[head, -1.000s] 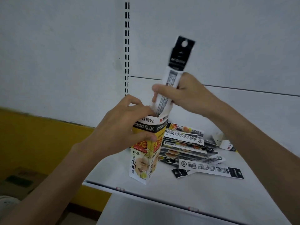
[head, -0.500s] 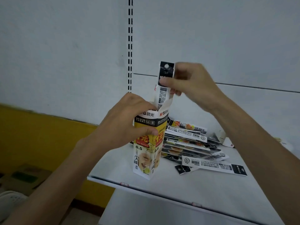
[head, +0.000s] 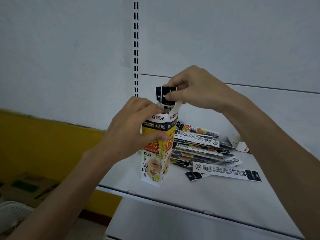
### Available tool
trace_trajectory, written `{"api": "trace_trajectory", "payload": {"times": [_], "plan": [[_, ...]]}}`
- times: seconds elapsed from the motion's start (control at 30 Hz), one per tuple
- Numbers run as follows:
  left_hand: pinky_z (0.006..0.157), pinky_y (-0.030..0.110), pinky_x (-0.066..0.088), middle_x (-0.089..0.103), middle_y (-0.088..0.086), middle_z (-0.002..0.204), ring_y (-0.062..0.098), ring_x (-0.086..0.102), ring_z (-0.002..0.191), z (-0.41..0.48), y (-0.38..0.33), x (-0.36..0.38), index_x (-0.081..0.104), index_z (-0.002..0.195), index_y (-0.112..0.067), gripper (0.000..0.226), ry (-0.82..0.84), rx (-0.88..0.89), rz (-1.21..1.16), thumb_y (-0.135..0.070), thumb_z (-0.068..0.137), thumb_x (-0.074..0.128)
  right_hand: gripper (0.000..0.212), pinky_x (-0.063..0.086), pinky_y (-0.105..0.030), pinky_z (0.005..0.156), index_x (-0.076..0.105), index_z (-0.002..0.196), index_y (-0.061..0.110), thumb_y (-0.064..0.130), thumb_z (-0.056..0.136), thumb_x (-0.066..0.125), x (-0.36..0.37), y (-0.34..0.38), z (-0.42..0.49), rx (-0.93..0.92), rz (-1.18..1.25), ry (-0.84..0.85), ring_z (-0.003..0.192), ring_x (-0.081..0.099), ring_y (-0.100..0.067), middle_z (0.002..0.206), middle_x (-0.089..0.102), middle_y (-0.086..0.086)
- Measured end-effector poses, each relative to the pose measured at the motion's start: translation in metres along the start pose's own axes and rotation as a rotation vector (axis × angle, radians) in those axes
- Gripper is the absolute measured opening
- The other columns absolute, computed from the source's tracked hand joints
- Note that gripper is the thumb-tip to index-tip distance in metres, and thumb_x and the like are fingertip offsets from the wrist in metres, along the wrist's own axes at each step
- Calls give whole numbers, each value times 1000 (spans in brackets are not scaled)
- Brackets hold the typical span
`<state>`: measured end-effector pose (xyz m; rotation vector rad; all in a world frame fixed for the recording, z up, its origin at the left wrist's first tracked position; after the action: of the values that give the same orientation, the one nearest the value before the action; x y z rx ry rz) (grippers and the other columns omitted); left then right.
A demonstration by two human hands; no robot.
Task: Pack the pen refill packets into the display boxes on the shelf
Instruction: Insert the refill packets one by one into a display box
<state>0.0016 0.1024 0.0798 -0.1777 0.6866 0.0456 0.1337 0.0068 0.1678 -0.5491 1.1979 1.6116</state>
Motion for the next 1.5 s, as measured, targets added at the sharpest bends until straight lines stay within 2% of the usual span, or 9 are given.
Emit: {"api": "trace_trajectory", "payload": {"times": [0.13, 0.27, 0.57, 0.67, 0.8, 0.97, 1.13, 1.33, 1.5], "plan": [[66, 21, 38, 56, -4, 99, 8, 40, 95, -1, 0, 1, 60, 105, -16, 58, -17, 4, 1, -60, 69, 51, 18, 39, -13, 52, 75, 91, 14, 17, 86, 58, 2, 7, 1, -5, -116, 72, 69, 56, -12, 76, 69, 0], [64, 22, 41, 56, 2, 102, 8, 44, 91, -3, 1, 2, 54, 109, -24, 54, -36, -30, -22, -60, 68, 54, 35, 41, -31, 66, 66, 94, 6, 33, 91, 43, 8, 20, 1, 64, -198, 238, 83, 58, -18, 101, 66, -11], [76, 7, 29, 45, 4, 120, -4, 33, 102, -4, -1, 2, 61, 112, -18, 60, -57, -87, -82, -50, 63, 72, 36, 36, -26, 64, 54, 86, 18, 41, 96, 28, 17, 27, -4, 138, -199, 300, 80, 49, -12, 87, 53, 3], [81, 11, 35, 37, -10, 118, 5, 39, 107, -5, -1, 5, 56, 117, -22, 69, -30, -141, -169, -56, 59, 73, 28, 44, -26, 78, 63, 101, 15, 33, 94, 43, 19, 10, -13, 105, 79, 130, 97, 58, -12, 101, 63, 4], [81, 11, 34, 39, -13, 113, 6, 39, 106, -8, 2, 9, 43, 112, -36, 57, -86, -164, -185, -61, 64, 60, 22, 48, -15, 81, 56, 108, 19, 18, 87, 61, 33, -27, -47, 47, 464, -458, 102, 59, -3, 109, 62, 7], [85, 9, 39, 35, -7, 126, 6, 40, 115, -3, -9, 14, 36, 120, -36, 48, -153, -255, -348, -36, 77, 59, 62, 45, -11, 75, 42, 112, 36, 38, 65, 81, 109, -32, -83, 278, 483, -43, 97, 54, 11, 107, 57, 23], [58, 8, 49, 38, -19, 126, -4, 50, 92, 4, -11, 14, 32, 121, -51, 62, -156, -405, -572, -22, 79, 69, 45, 43, -2, 57, 46, 86, 38, 23, 65, 83, 132, -31, -84, 278, 540, -182, 72, 59, 13, 84, 60, 19], [67, 28, 57, 50, -10, 107, 6, 62, 90, 14, -21, 23, 49, 113, -43, 49, -484, -624, -838, -25, 74, 75, 69, 54, -22, 77, 42, 121, 27, 35, 65, 81, 117, -51, -109, 328, 380, -254, 99, 58, -5, 117, 54, 9], [85, 32, 51, 45, -7, 132, 8, 53, 111, 20, -55, 61, 60, 98, -37, 22, -226, -506, -698, -32, 79, 69, 48, 45, -7, 75, 58, 108, 16, 12, 66, 79, 50, -104, -158, 329, 226, -355, 94, 51, 7, 111, 50, 3]]}}
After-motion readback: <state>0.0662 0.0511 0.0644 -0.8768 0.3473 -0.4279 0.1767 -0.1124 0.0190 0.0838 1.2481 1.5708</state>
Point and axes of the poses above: each hand's wrist, its own z-axis towards the middle knuckle, its own x-axis out of the palm, y = z × x, the point moved 1 cm from there along z, towards the middle knuckle
